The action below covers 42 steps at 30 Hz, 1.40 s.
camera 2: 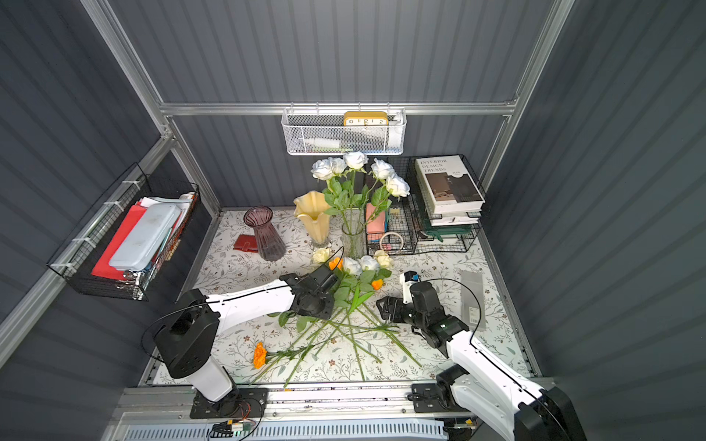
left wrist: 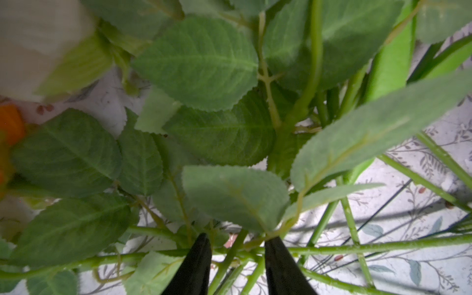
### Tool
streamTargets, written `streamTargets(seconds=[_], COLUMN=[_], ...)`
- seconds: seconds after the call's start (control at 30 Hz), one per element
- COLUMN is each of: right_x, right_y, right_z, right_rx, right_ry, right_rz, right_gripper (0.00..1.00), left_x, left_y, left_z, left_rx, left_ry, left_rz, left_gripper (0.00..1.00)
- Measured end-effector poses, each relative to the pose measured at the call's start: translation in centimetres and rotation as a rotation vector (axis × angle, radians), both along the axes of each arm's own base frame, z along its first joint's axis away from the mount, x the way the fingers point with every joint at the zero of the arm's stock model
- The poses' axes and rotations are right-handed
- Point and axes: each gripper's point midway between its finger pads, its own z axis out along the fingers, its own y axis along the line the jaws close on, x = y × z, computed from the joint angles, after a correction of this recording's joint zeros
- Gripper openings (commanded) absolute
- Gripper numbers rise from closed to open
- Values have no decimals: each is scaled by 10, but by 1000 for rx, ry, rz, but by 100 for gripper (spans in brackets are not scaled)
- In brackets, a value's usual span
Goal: Arrange the flowers in different vases according to their colors
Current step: Pick up the flower at the center of the board.
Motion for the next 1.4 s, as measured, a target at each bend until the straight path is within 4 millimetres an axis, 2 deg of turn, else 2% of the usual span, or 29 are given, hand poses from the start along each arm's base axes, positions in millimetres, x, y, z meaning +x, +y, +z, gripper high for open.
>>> streamTargets(seconds=[0.23,0.6,0.7,0.93,1.0,1.2,1.4], right_x=[-1,-2,-2,-1,-1,-1,1], right_y=[0,-1,-1,0,0,0,1], right_z=[-1,-3,-4,-2,-3,-3,-2], right_rx=[-1,-3,-2,3,4,4,8], right_ry=[2,7,7,4,5,5,-3], right_rz=[0,0,-1,-3,-5,-5,-5], right_gripper=[85,85,85,85,85,85,85], left_x=[1,4,6,8,8,13,27], left_y=[-1,-1,-2,-3,-3,-4,-8], left_z=[-4,-8,-8,-9,-12,-17,-10], left_rx=[5,23,24,28,36,63,97], left_ry=[3,-16,-25,-37,-34,-40,-93], left_rz=[-8,-35,-48,-70,-71,-89,-108], left_gripper=[20,9,9,26,26,15,7])
